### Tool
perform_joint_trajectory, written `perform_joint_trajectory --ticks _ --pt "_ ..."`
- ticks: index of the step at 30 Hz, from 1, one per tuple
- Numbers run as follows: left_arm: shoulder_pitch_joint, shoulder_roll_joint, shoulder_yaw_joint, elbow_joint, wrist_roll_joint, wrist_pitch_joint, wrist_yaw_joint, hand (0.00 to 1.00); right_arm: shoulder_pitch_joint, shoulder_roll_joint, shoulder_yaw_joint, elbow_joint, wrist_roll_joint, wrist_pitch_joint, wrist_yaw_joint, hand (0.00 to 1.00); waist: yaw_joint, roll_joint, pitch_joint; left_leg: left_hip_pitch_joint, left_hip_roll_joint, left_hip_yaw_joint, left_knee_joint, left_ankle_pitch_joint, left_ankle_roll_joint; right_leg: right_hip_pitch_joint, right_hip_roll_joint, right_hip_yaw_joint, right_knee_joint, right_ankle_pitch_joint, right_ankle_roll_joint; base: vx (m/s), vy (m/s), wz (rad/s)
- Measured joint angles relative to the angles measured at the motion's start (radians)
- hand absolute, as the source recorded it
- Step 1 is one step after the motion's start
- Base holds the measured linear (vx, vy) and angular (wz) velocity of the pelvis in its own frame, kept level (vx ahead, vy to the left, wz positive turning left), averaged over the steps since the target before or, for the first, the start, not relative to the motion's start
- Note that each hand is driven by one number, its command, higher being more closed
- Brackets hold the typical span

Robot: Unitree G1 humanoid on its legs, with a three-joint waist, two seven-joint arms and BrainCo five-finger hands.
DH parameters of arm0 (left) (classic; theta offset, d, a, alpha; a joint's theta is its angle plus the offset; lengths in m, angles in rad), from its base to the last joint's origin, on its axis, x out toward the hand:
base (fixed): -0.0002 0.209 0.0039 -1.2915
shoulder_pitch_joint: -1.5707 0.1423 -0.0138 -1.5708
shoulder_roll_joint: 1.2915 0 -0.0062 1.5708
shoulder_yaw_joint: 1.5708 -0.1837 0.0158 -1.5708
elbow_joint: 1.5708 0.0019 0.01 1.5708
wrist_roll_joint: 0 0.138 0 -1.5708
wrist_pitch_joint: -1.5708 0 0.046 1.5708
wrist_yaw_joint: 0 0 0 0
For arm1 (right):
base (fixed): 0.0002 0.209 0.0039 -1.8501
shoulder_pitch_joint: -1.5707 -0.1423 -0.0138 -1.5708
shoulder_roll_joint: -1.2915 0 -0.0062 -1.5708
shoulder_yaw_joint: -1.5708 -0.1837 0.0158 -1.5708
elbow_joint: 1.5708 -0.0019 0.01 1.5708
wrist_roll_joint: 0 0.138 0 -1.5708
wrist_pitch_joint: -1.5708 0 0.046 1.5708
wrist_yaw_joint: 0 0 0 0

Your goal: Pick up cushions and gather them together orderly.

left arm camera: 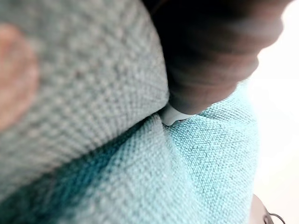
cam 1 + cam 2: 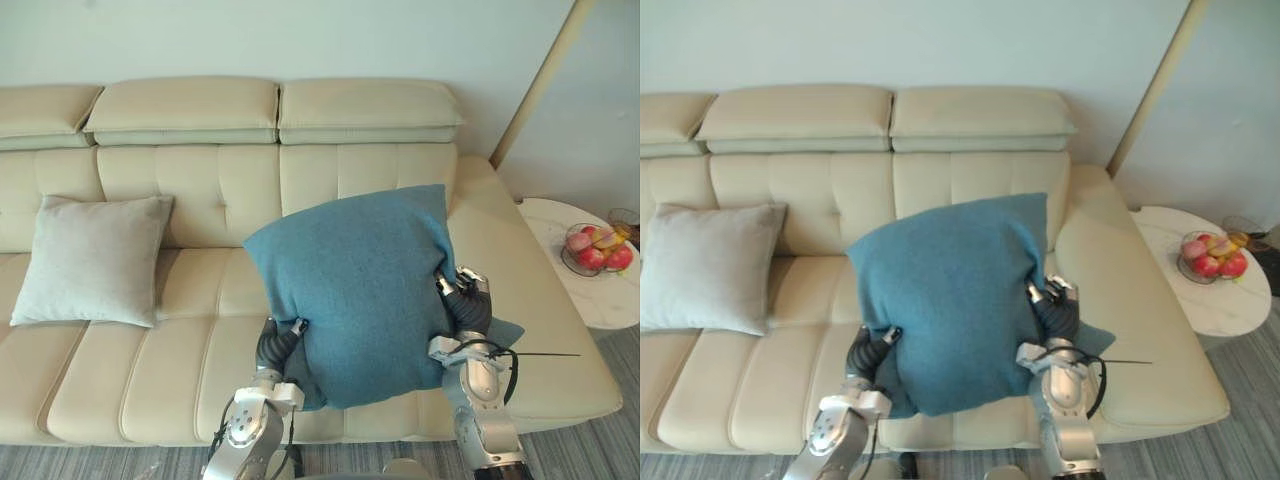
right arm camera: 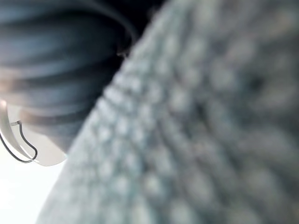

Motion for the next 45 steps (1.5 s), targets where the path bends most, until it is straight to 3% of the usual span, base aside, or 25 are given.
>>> perform_joint_trajectory --ticks 5,7,14,18,24,28,34,36,37,38,42,43,45 --pt "-0.023 -0.001 0.000 -0.001 0.018 0.002 0.000 1.00 0.003 -0.026 0.000 0.000 0.000 -0.001 0.000 1.00 -0.001 -0.020 -0.002 -0.004 -0.031 -0.051 -0.088 0.066 -0.018 0.029 -0.021 -0.061 -0.065 -0.049 0.005 -0.07 -0.092 0.37" --pt "-0.031 -0.010 0.000 -0.002 0.026 0.007 0.000 1.00 0.022 -0.026 -0.002 0.000 0.000 -0.002 0.000 1.00 -0.006 -0.019 -0.003 0.000 -0.031 -0.111 -0.162 0.131 -0.038 0.032 -0.010 -0.117 -0.080 -0.067 0.008 -0.07 -0.146 0.65" --pt "-0.073 -0.031 0.012 -0.004 0.071 0.010 0.022 1.00 0.018 -0.025 -0.002 0.000 -0.044 -0.001 -0.013 1.00 -0.003 -0.009 -0.003 -0.005 0.017 -0.187 -0.308 0.246 -0.075 0.025 0.051 -0.201 -0.140 -0.019 -0.024 -0.02 -0.123 0.29" --pt "-0.275 -0.064 0.071 -0.004 0.116 -0.001 0.111 1.00 -0.156 -0.025 -0.001 0.000 -0.092 -0.003 -0.072 1.00 0.007 -0.002 0.065 -0.122 0.037 -0.167 -0.298 0.288 -0.079 -0.165 0.059 -0.175 0.001 -0.030 -0.032 -0.14 -0.031 -0.15" --pt "-0.596 -0.088 0.182 0.035 0.156 -0.024 0.258 1.00 -0.441 -0.026 0.004 0.001 -0.128 -0.002 -0.180 1.00 0.029 0.001 0.094 -0.364 0.053 -0.116 -0.220 0.298 -0.102 -0.483 0.062 -0.121 0.186 -0.054 -0.046 -0.20 -0.036 -0.25" --pt "-0.889 -0.090 0.254 0.230 0.163 -0.058 0.362 1.00 -0.712 -0.032 -0.002 0.102 -0.199 -0.001 -0.270 1.00 0.031 0.009 0.100 -0.483 0.084 -0.074 -0.251 0.304 -0.099 -0.621 0.058 -0.141 0.163 0.001 -0.044 -0.12 -0.024 -0.09" --pt "-1.276 -0.061 0.349 0.495 0.162 -0.061 0.436 1.00 -1.132 -0.051 -0.061 0.365 -0.240 0.012 -0.345 1.00 0.037 0.059 0.146 -0.607 0.066 -0.074 -0.305 0.433 -0.073 -0.776 0.039 -0.139 0.202 0.032 -0.025 0.00 0.007 0.04" --pt "-1.384 -0.062 0.388 0.570 0.162 -0.062 0.446 1.00 -1.246 -0.060 -0.084 0.448 -0.242 0.016 -0.360 1.00 0.052 0.071 0.172 -0.629 0.057 -0.077 -0.330 0.456 -0.068 -0.814 0.030 -0.140 0.218 0.029 -0.022 0.03 -0.016 0.15" --pt "-1.441 -0.063 0.413 0.618 0.162 -0.061 0.451 0.00 -1.309 -0.060 -0.092 0.509 -0.242 0.023 -0.369 1.00 0.053 0.073 0.173 -0.654 0.054 -0.079 -0.331 0.460 -0.070 -0.844 0.026 -0.141 0.229 0.024 -0.022 0.04 -0.029 0.13" --pt "-1.459 -0.065 0.423 0.633 0.162 -0.061 0.455 0.00 -1.328 -0.060 -0.097 0.527 -0.242 0.025 -0.370 0.00 0.054 0.075 0.175 -0.660 0.053 -0.079 -0.332 0.460 -0.071 -0.850 0.025 -0.143 0.230 0.023 -0.023 0.07 -0.045 0.14" --pt "-1.580 -0.085 0.485 0.751 0.141 -0.059 0.461 0.00 -1.446 -0.061 -0.149 0.663 -0.238 0.033 -0.406 0.00 0.056 0.076 0.204 -0.688 0.049 -0.081 -0.359 0.477 -0.086 -0.890 0.021 -0.149 0.244 0.010 -0.020 0.06 -0.049 0.10" --pt "-1.615 -0.086 0.493 0.772 0.120 -0.059 0.455 0.00 -1.468 -0.066 -0.164 0.683 -0.236 0.038 -0.418 0.00 0.055 0.076 0.205 -0.707 0.047 -0.082 -0.369 0.498 -0.117 -0.912 0.017 -0.150 0.245 0.008 -0.021 0.06 -0.068 0.14" --pt "-1.647 -0.089 0.505 0.785 0.107 -0.059 0.435 0.00 -1.492 -0.064 -0.187 0.713 -0.231 0.042 -0.420 0.00 0.054 0.076 0.220 -0.719 0.049 -0.084 -0.376 0.504 -0.125 -0.926 0.018 -0.152 0.246 0.008 -0.021 0.05 -0.082 0.04"
